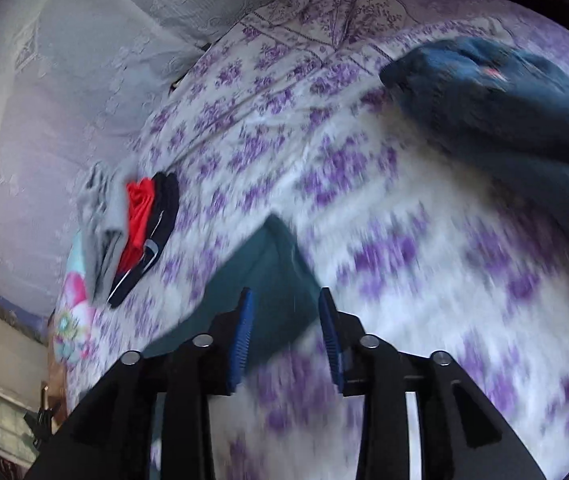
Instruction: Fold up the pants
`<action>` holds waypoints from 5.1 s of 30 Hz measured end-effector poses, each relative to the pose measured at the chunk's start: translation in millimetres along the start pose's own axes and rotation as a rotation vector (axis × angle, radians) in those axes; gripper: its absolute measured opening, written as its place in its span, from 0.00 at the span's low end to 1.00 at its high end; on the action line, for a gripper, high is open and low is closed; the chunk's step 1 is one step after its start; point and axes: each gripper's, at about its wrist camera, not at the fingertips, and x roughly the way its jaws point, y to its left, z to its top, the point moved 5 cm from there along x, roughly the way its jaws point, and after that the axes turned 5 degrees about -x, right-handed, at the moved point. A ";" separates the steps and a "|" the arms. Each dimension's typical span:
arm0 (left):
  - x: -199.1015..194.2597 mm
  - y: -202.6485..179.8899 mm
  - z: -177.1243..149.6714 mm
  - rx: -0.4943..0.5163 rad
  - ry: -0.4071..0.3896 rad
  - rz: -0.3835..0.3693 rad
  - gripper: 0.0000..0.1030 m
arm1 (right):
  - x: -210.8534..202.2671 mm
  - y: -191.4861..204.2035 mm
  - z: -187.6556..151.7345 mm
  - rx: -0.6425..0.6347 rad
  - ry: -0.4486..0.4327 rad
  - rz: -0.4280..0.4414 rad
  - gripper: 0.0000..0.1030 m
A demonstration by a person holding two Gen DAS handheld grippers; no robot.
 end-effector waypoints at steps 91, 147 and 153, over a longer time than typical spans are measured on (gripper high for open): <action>-121.1 119.9 -119.6 -0.039 0.234 0.007 0.24 | -120.8 -59.4 -151.4 -0.156 0.063 -0.040 0.09; -97.6 -1.0 -127.1 0.351 -0.042 0.224 0.95 | -49.3 220.1 -212.8 -0.665 -0.032 0.208 0.96; -49.3 13.3 -40.5 0.301 0.002 0.243 0.95 | -17.2 238.5 -221.2 -0.657 -0.036 0.277 0.96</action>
